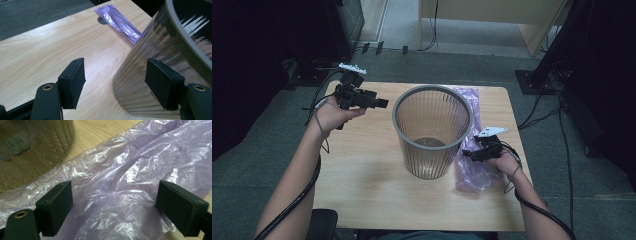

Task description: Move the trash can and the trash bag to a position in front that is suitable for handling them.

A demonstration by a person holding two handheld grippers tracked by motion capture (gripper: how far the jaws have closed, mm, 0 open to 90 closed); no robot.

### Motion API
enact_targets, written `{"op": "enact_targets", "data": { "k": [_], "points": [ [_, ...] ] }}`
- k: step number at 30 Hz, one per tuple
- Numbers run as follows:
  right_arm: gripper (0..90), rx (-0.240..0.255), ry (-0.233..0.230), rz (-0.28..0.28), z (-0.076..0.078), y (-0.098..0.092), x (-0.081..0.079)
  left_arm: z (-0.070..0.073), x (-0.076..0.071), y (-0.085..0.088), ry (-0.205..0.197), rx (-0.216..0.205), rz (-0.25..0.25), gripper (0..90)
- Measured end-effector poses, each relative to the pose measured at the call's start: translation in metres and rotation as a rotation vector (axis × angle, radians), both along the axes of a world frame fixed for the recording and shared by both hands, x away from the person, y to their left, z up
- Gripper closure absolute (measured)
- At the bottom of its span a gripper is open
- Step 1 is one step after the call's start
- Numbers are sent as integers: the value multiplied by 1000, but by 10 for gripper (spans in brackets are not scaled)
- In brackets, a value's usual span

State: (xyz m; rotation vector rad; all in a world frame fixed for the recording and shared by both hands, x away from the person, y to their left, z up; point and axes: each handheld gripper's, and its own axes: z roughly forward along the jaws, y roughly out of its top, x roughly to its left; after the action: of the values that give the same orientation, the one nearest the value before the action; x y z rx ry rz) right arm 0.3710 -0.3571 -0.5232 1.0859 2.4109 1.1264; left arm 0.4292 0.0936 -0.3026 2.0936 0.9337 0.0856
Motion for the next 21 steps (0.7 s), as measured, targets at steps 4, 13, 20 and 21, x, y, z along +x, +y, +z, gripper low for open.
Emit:
{"op": "enact_targets", "data": {
  "k": [4,13,20,21],
  "points": [
    [138,-2,0,0,0,0,0,8,1,-3,-9,6,-5,318],
    [137,-5,0,0,0,0,0,23,4,-9,-22,-6,-16,320],
    [136,-19,-8,1,0,2,-1,33,4,-17,-41,0,-28,320],
    [136,-21,-9,1,0,2,-1,34,4,-19,-44,-1,-30,320]
  ]
}}
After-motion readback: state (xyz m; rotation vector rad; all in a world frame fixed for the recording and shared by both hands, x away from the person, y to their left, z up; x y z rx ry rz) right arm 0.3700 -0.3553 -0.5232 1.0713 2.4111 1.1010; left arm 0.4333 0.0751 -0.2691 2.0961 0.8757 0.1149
